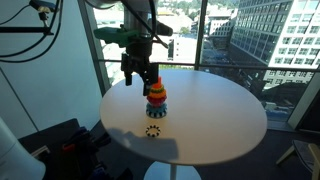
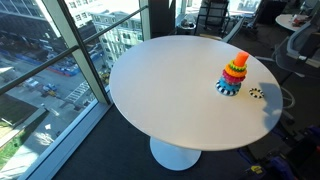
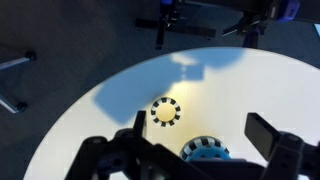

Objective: Put the black and white circular object on the orange object

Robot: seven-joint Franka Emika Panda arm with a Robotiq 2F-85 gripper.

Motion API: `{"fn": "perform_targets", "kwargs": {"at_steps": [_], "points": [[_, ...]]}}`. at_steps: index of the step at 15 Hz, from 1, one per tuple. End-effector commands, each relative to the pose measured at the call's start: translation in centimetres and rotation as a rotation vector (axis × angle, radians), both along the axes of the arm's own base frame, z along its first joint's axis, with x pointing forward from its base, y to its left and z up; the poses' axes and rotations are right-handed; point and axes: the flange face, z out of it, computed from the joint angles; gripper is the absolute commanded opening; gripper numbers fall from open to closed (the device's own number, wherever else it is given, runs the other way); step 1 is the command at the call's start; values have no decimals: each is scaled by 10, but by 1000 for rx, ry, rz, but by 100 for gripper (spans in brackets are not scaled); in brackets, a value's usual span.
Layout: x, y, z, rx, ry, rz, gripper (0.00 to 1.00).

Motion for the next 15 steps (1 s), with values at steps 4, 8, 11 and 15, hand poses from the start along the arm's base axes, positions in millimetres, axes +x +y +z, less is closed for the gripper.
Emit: {"fn": "perform_targets", "kwargs": {"at_steps": [4, 8, 11, 15], "points": [[22, -5, -23, -4, -64, -101, 100], [36, -2, -53, 2, -83, -95, 100], [45, 2, -80, -17, -72, -68, 100], [52, 11, -115, -46, -59, -38, 100]]}}
